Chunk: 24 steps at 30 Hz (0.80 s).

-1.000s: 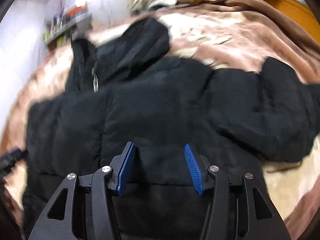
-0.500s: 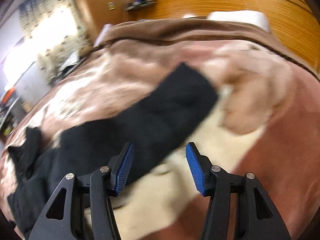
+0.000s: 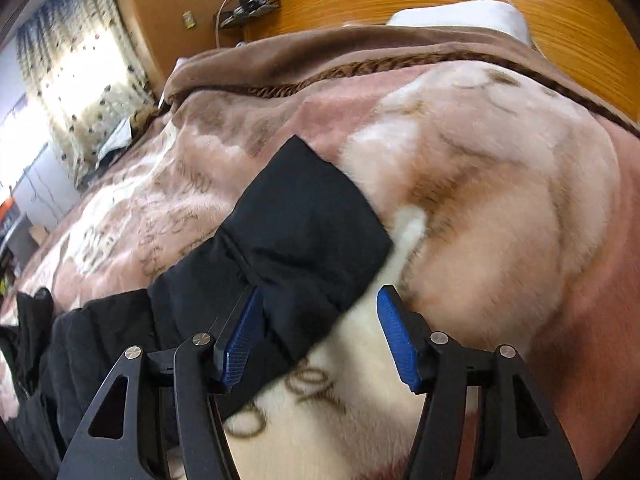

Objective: Fold large clothes

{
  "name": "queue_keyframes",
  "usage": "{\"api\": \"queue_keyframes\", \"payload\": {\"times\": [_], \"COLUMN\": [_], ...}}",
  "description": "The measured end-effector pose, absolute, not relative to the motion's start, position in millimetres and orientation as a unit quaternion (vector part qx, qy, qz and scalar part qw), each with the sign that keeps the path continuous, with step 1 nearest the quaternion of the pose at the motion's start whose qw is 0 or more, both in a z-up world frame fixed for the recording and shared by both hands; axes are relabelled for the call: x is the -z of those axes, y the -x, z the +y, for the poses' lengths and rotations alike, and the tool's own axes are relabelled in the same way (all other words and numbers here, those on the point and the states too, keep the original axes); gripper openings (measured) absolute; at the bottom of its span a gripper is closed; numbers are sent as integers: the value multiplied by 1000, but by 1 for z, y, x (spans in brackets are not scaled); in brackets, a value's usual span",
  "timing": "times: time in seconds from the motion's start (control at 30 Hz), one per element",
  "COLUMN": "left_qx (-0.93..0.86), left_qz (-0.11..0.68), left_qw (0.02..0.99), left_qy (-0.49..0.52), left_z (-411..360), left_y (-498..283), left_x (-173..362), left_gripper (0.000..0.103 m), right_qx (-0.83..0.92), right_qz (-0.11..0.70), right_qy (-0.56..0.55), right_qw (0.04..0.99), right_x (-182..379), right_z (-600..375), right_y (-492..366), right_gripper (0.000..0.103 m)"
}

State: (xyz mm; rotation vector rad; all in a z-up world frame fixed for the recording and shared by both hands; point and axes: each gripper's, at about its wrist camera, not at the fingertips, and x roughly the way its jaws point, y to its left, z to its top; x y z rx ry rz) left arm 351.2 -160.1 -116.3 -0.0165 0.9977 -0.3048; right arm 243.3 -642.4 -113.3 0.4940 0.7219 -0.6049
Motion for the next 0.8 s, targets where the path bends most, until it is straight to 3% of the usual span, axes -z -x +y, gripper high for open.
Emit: {"api": "queue_keyframes", "payload": {"times": [0.17, 0.2, 0.27, 0.33, 0.43, 0.8], "left_qx": [143, 142, 138, 131, 125, 125], "left_qz": [485, 486, 487, 490, 491, 488], "left_qw": [863, 862, 862, 861, 862, 864], "left_qy": [11, 11, 10, 15, 23, 23], "left_z": [-161, -161, -159, -155, -151, -150], "left_y": [-351, -351, -351, -352, -352, -350], "left_x": [126, 128, 130, 132, 132, 129], "left_gripper": [82, 82, 82, 82, 82, 82], "right_qx": [286, 286, 288, 291, 285, 239], "right_qz": [346, 346, 352, 352, 349, 302], "right_qy": [-270, -266, -263, -273, -288, -270], "right_qw": [852, 853, 851, 846, 845, 882], "right_x": [125, 125, 129, 132, 133, 92], "right_z": [-654, -653, -653, -656, -661, -646], "right_y": [-249, -249, -249, -247, -242, -228], "right_gripper": [60, 56, 41, 16, 6, 3]}}
